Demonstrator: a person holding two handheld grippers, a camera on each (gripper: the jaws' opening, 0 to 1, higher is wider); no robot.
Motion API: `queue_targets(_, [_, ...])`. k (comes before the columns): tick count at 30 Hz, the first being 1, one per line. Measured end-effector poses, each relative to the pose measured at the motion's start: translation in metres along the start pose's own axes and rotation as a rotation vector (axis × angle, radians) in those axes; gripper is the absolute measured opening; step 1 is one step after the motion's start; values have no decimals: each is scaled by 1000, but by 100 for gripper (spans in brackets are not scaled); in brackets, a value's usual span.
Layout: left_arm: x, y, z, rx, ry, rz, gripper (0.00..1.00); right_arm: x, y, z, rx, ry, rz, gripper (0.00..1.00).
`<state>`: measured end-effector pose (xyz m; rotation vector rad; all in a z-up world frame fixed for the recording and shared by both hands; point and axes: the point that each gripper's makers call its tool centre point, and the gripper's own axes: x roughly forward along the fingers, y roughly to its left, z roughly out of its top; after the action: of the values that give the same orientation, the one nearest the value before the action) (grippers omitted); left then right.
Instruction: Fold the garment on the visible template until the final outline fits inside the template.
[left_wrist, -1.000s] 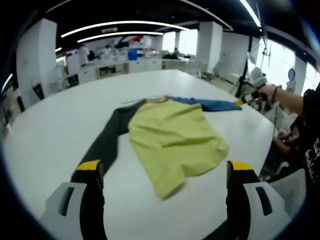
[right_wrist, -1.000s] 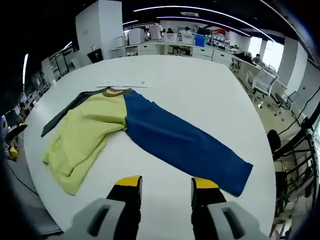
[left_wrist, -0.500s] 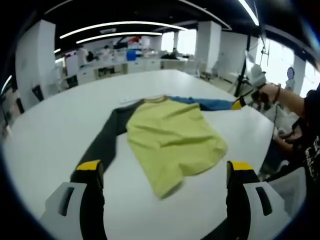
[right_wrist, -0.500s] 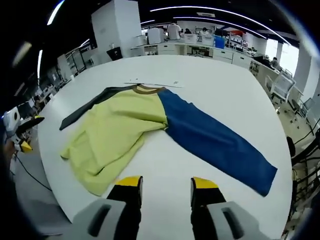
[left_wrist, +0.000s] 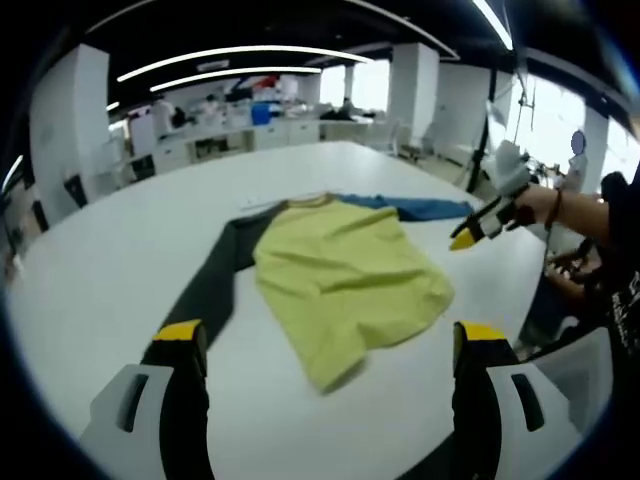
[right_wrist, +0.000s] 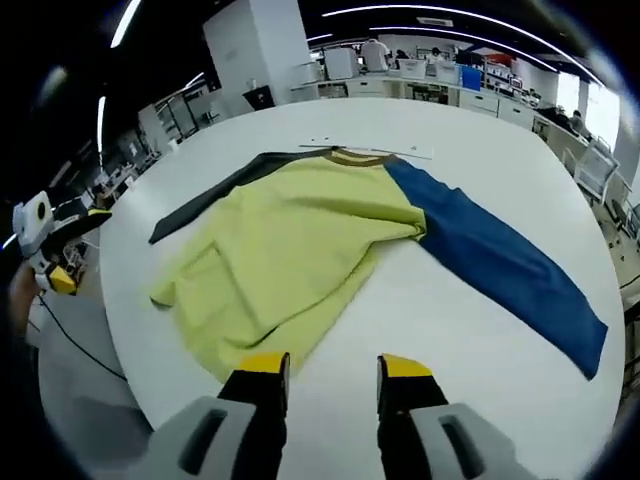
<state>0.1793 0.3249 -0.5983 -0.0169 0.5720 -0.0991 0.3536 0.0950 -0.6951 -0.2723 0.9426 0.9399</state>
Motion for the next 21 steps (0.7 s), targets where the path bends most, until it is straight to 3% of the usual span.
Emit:
queue_targets(11, [-2, -4, -6, 21, 6, -24, 99, 26, 23, -12, 71, 14, 7, 26])
queue_targets(21, [-8, -1, -6, 41, -7, -58, 99, 37, 32, -18, 110, 18, -6, 13])
